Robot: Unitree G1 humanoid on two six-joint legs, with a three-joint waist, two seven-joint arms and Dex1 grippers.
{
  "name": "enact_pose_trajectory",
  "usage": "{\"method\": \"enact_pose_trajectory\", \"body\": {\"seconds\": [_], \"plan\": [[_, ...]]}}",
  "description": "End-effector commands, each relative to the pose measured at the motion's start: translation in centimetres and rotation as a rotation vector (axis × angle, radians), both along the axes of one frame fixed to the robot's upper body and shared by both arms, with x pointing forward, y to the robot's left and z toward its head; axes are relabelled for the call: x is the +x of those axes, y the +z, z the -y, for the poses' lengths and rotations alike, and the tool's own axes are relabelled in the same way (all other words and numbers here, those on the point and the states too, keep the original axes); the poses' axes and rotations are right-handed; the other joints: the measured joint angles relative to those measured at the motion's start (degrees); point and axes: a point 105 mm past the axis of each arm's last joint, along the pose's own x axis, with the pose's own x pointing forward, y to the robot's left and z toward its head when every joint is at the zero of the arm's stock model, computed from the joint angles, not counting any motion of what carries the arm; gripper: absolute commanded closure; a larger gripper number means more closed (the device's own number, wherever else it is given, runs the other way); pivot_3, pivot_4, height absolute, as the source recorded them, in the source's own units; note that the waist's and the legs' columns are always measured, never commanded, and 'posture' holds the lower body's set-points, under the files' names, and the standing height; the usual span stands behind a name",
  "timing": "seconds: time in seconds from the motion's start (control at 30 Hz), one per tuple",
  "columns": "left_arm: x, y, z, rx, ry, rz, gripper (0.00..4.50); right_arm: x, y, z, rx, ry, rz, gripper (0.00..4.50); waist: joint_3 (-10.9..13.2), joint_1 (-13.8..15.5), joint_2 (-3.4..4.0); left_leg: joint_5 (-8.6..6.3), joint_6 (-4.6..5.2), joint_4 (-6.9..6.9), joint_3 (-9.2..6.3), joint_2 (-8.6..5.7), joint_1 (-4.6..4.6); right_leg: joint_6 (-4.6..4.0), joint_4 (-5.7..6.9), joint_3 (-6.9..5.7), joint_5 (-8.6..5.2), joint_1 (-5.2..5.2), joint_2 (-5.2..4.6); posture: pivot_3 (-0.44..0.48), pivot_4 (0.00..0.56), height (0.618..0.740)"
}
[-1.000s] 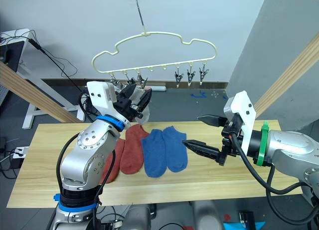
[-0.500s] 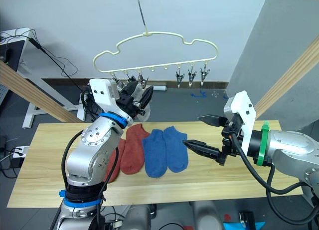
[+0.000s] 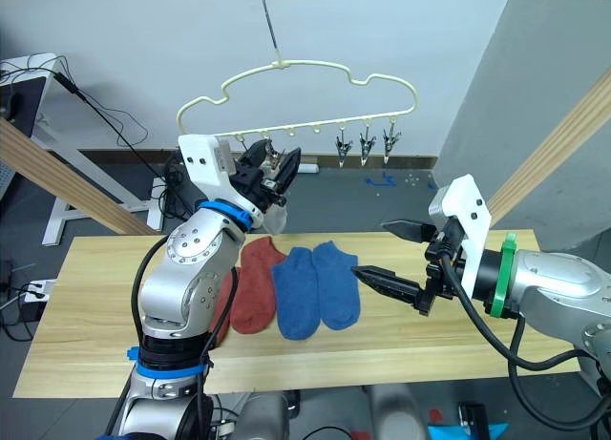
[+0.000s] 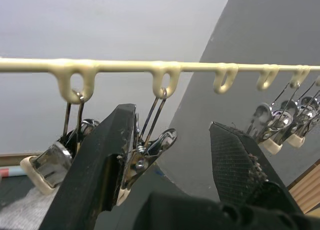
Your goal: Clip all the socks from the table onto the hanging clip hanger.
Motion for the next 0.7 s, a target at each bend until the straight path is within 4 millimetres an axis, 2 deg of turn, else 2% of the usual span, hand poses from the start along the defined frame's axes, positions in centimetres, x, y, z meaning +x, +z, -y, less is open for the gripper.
{"method": "enact_pose_trajectory", "body": {"seconds": [0.03,0.4,0.5,0.7], "plan": [[-0.23,1.38,0.25,-0.009,0.000,0.061,1.78,-0.82,0.67,-0.48,0.017,0.032,0.035,0.00,0.01,0.00,0.00,0.00,0.00,0.00,0.00,0.00,0.00,0.00,0.00,0.00,0.00,0.00,0.00,-0.323,0.375,0.740],[0.36,1.78,0.01,-0.014,0.028,0.080,1.78,-0.81,0.57,-0.47,0.020,0.023,0.034,0.00,0.06,-0.03,-0.01,0.00,0.00,0.00,0.01,0.00,0.00,0.00,0.00,0.01,0.00,0.00,0.00,-0.326,0.378,0.740],[0.39,1.81,-0.17,-0.015,0.035,0.082,2.34,-0.83,0.57,-0.46,0.020,0.022,0.034,0.00,0.07,-0.03,0.00,0.00,0.00,-0.01,0.01,0.00,0.00,0.00,-0.01,0.01,0.00,0.00,0.00,-0.326,0.379,0.740],[0.37,1.95,-0.38,-0.017,0.043,0.087,4.21,-0.83,0.51,-0.55,0.022,0.021,0.032,0.00,0.10,-0.03,-0.01,0.00,0.00,-0.02,0.01,0.00,0.00,0.01,-0.02,0.01,0.00,0.00,0.00,-0.323,0.381,0.740]]}}
